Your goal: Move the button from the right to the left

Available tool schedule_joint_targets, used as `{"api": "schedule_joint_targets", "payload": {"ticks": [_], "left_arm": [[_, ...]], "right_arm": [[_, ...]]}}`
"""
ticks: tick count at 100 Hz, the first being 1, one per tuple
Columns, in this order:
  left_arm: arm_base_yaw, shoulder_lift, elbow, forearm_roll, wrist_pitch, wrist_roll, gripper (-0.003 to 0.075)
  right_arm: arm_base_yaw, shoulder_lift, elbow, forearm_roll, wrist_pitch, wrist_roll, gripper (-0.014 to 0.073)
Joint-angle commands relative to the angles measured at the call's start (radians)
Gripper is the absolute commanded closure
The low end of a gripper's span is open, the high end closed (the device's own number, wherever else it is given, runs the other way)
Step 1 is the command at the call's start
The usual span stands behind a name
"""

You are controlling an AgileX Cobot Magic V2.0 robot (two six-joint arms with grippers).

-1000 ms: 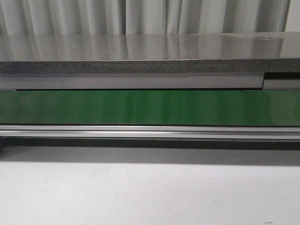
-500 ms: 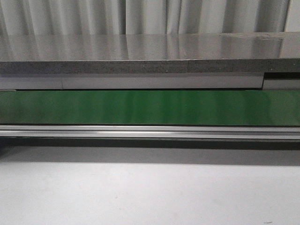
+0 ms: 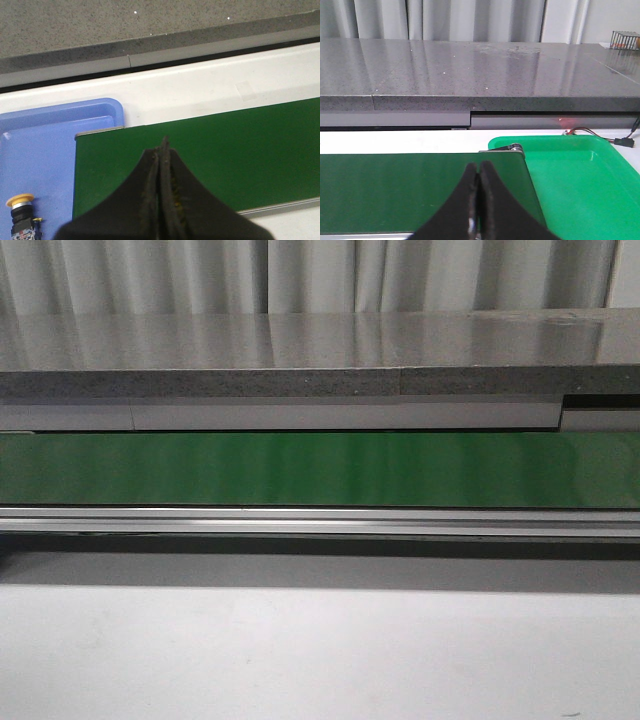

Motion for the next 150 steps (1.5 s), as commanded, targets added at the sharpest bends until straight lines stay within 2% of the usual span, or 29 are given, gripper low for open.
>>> {"api": "schedule_joint_targets", "payload": {"ticks": [1,32,50,86,98,125,136,150], "left_arm": [[-0.009,-0.088,0.035,-0.023,-0.102,-0.002,0.0741],[-0.007,-0.338,0.255,-0.025,-0.174,-0.002,0.0741],[-0.007,-0.448,0.357,-0.086,-0.177,-0.002,0.0741],[-0.007,-0.667,0.493,-0.093,-0.206,-0.002,0.0741],[-0.007,-0.715,0.549,-0.115,-0.26,-0.006,0.0741],[-0.007,-0.822,0.746,0.078,-0.533,-0.19,0.0741],[-0.007,-0.867,0.832,0.09,-0.631,-0.19,0.0741],[-0.007,-0.934,0.934,0.1,-0.675,-0.213,0.0741]], "right_arm": [[0.0,0.008,-0.027,-0.014,-0.072,-0.003,0.0659],[0.0,0.008,-0.027,-0.014,-0.072,-0.003,0.0659],[0.0,0.008,-0.027,-0.014,-0.072,-0.003,0.0659],[0.0,0.008,-0.027,-0.014,-0.072,-0.003,0.0659],[0.0,0.008,-0.027,-0.014,-0.072,-0.003,0.0659],[0.0,0.008,-0.027,-0.014,-0.072,-0.003,0.0659],[-0.001,0.008,-0.027,-0.014,-0.073,-0.003,0.0659],[-0.001,0.008,-0.027,-0.014,-0.073,-0.003,0.0659]]}}
